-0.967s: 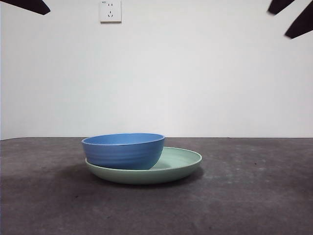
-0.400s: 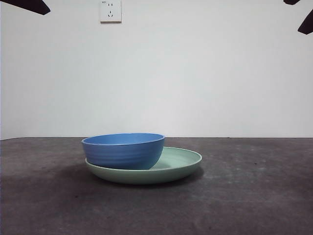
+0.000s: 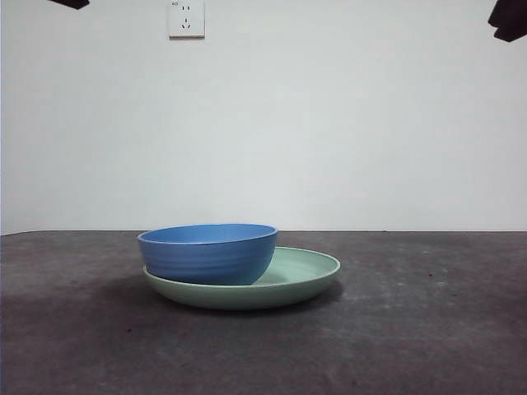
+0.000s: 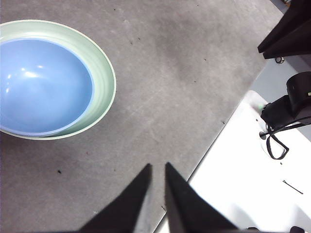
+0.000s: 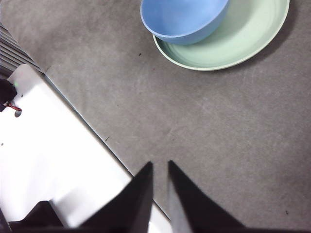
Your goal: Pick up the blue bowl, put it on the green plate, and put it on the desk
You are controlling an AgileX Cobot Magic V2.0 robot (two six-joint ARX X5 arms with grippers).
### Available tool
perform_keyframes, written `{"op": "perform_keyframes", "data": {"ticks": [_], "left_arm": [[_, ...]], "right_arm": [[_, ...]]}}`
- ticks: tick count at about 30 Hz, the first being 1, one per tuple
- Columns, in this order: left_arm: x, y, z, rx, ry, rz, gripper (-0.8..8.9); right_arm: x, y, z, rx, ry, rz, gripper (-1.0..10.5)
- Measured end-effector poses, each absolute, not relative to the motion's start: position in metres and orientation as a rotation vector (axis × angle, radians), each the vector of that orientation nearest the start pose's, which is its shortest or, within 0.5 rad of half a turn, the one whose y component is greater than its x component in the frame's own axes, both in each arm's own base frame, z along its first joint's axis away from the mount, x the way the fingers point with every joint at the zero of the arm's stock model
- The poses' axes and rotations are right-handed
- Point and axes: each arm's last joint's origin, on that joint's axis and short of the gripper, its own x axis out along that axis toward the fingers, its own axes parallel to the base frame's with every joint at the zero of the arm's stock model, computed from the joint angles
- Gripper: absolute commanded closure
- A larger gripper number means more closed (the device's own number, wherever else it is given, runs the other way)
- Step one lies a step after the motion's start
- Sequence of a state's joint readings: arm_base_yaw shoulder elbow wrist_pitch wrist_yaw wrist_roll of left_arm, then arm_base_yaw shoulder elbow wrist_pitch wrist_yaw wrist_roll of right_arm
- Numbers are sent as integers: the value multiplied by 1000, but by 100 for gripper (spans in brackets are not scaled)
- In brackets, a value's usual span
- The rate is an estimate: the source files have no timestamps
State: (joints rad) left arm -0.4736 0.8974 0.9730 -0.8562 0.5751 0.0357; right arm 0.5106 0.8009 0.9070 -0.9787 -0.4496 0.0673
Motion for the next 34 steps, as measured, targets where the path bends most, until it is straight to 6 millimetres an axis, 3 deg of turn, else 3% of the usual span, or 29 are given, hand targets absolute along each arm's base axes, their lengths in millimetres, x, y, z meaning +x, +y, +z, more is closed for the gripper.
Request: {"op": "perform_keyframes", "data": {"ticks": [25,29,34], "left_arm": [[135,-87,325,-10,777,-1009,803],[127,-78,338,17,628,-1007,804],[112,-54,360,129,160,-904,804]], "right_arm": [[111,76,307,21,926,871,934],[111,76,307,20,926,871,934],[111,76,307,21,926,871,934]]}}
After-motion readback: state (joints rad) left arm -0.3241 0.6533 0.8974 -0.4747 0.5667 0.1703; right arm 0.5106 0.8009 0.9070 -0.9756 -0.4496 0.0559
